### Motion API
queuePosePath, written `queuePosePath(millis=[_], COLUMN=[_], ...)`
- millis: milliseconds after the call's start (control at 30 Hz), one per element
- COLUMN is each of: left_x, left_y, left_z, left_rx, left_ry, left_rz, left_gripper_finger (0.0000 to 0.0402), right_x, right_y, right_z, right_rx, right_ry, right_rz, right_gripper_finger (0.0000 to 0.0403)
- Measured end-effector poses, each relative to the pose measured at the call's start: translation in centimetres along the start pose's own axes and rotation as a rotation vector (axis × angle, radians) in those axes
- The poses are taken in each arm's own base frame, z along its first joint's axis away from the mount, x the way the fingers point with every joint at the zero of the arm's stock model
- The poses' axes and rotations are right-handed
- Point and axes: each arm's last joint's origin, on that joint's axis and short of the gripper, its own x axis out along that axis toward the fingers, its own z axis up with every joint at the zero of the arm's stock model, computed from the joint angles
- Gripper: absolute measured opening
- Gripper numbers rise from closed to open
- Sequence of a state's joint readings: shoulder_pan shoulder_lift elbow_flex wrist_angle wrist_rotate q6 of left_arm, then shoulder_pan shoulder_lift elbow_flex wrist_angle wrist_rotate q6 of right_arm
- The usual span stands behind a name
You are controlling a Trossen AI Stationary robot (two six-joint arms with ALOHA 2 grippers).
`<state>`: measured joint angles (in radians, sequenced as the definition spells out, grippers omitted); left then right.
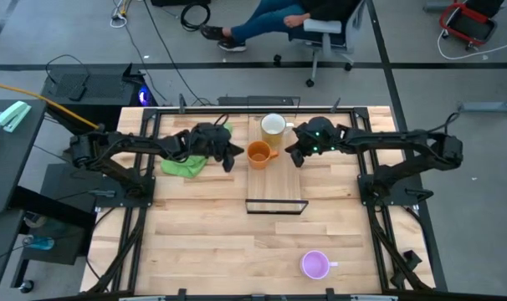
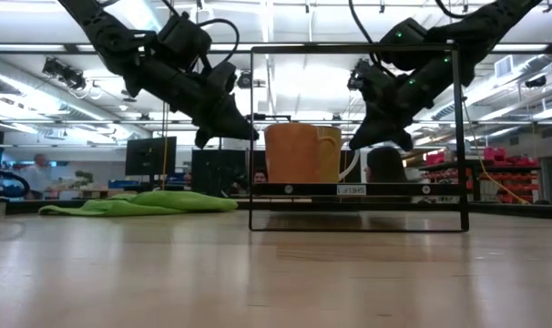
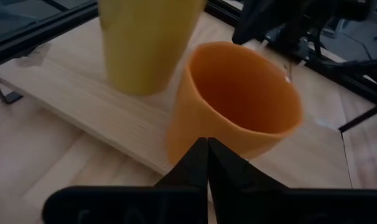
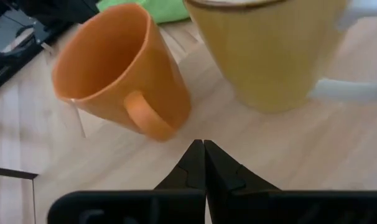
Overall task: Stack small to large cups/mugs on shelf
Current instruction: Put the orange mug on the shelf
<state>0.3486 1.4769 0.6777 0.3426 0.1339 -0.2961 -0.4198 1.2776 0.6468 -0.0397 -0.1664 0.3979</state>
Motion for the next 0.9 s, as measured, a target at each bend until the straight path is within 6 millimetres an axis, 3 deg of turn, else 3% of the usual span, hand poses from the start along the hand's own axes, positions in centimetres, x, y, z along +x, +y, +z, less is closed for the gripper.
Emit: queuePosePath(millis=[267, 533, 900], left_x=[0.1, 1.4, 1.9], left_y=[0.0, 0.3, 0.2], left_z=[0.0, -1.2, -1.2], left_rx=[-0.029, -0.059, -0.056], left_ry=[-0.001, 0.044, 0.014], left_rz=[0.001, 0.005, -0.014], left_gripper_finger=[0.0015, 0.0007, 0.0018], right_x=[0.5, 0.6, 0.7], right_y=[0.0, 0.9, 0.7], right_z=[0.1, 1.3, 0.9], right_rx=[0.002, -0.011, -0.006], right_ry=[-0.009, -0.025, 0.010], right_rz=[0.016, 0.039, 0.008], right_gripper_finger=[0.0000, 0.0000, 0.0000])
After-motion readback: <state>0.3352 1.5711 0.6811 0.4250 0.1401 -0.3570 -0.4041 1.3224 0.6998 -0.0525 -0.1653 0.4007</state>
